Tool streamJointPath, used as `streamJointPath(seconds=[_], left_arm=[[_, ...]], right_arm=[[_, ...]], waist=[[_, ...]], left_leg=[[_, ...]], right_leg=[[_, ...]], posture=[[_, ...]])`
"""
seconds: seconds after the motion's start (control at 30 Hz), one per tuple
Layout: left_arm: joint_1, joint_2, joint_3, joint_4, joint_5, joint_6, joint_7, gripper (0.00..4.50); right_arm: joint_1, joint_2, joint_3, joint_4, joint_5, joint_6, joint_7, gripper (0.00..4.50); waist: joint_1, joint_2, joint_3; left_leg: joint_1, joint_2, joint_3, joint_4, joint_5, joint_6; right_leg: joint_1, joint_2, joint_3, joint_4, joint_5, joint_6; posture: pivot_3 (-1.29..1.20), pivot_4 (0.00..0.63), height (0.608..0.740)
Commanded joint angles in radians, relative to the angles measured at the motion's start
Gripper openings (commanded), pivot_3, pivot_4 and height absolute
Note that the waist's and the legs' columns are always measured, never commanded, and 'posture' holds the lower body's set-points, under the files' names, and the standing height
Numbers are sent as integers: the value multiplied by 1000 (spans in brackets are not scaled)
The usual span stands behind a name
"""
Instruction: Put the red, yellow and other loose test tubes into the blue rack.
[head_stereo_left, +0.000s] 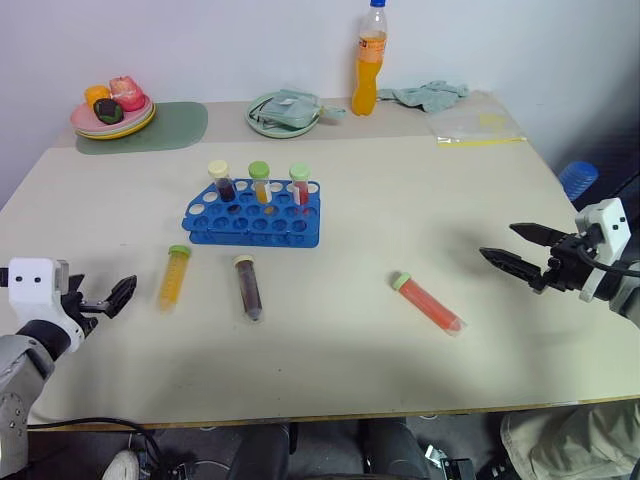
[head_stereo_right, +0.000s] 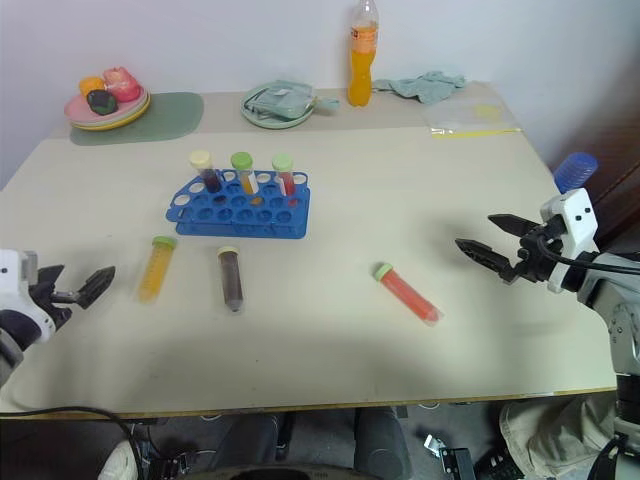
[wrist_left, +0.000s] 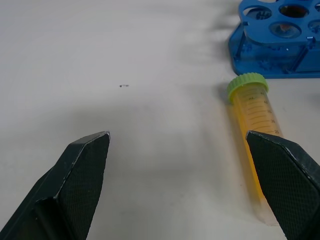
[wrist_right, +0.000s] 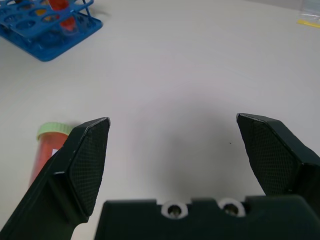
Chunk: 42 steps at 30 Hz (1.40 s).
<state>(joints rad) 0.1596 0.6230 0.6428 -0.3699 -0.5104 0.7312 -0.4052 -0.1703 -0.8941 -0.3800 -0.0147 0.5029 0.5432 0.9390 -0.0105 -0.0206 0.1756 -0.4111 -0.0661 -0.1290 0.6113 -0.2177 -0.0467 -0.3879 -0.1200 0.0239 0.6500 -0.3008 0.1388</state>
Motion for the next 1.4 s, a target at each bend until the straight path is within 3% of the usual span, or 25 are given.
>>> streamJointPath(seconds=[0.03, 0.33, 0.47, 0.57, 0.8, 0.9, 1.03, 1.2, 1.4], left_arm=[[-11, -8, -1, -31, 3, -25, 14, 4479], [-43, 6, -10, -48, -2, -37, 5, 4479], [-110, 18, -44, -107, -70, -18, -33, 4479], [-142, 37, -116, -157, -125, 3, -98, 4479], [-174, 107, -406, -216, -79, -109, -303, 4479], [-208, 103, -503, -220, -75, -115, -341, 4479], [-229, 99, -572, -216, -69, -129, -380, 4479], [-214, 103, -615, -201, -30, -178, -415, 4479], [-162, 99, -635, -220, 4, -214, -424, 4479]], right_arm=[[-24, -34, -15, -19, 1, 4, 2, 4500], [-53, -56, 12, -59, -5, 54, -11, 4500], [-47, -59, 40, -145, -7, 112, -48, 4500], [-69, -63, 51, -269, 46, 246, -99, 4500], [-122, -131, 134, -511, 125, 601, -215, 4500], [-246, -92, 206, -514, 172, 850, -287, 4500], [-382, -60, 336, -527, 178, 1030, -347, 4500], [-518, 4, 459, -367, 182, 1071, -472, 4500], [-603, 4, 563, -198, 350, 1071, -545, 4500]], waist=[[0, 0, 0], [0, 0, 0], [4, 0, 0], [2, 1, 0], [0, 3, 1], [0, 3, 1], [-2, 3, 1], [-2, 3, 1], [-1, 3, 1]], left_leg=[[0, 0, 0, 0, 0, 0], [0, 0, 0, 0, 0, 0], [-1, 0, 0, 1, 0, 0], [-1, 0, 0, 1, 0, 0], [-1, 0, 1, 1, 0, 1], [-2, 0, 1, 1, 0, 1], [-4, 0, 1, 1, -1, 1], [-6, -2, 0, 2, -1, 2], [-8, -3, -1, 2, -1, 2]], right_leg=[[0, 0, 0, 0, 0, 0], [0, 0, 0, 0, 0, 0], [0, 0, 0, 0, 0, 0], [0, 0, 0, 0, 0, 0], [-1, 0, 0, -1, 0, -1], [-1, 0, 0, -1, -1, -4], [-3, 0, 0, -1, 0, -2], [-5, 0, 0, -1, 0, -1], [-6, 0, -1, -1, 1, -1]], posture=[[0, 150, 740], [0, 150, 740], [0, 150, 740], [0, 150, 740], [0, 150, 740], [0, 150, 740], [0, 150, 740], [0, 150, 740], [0, 150, 740]])
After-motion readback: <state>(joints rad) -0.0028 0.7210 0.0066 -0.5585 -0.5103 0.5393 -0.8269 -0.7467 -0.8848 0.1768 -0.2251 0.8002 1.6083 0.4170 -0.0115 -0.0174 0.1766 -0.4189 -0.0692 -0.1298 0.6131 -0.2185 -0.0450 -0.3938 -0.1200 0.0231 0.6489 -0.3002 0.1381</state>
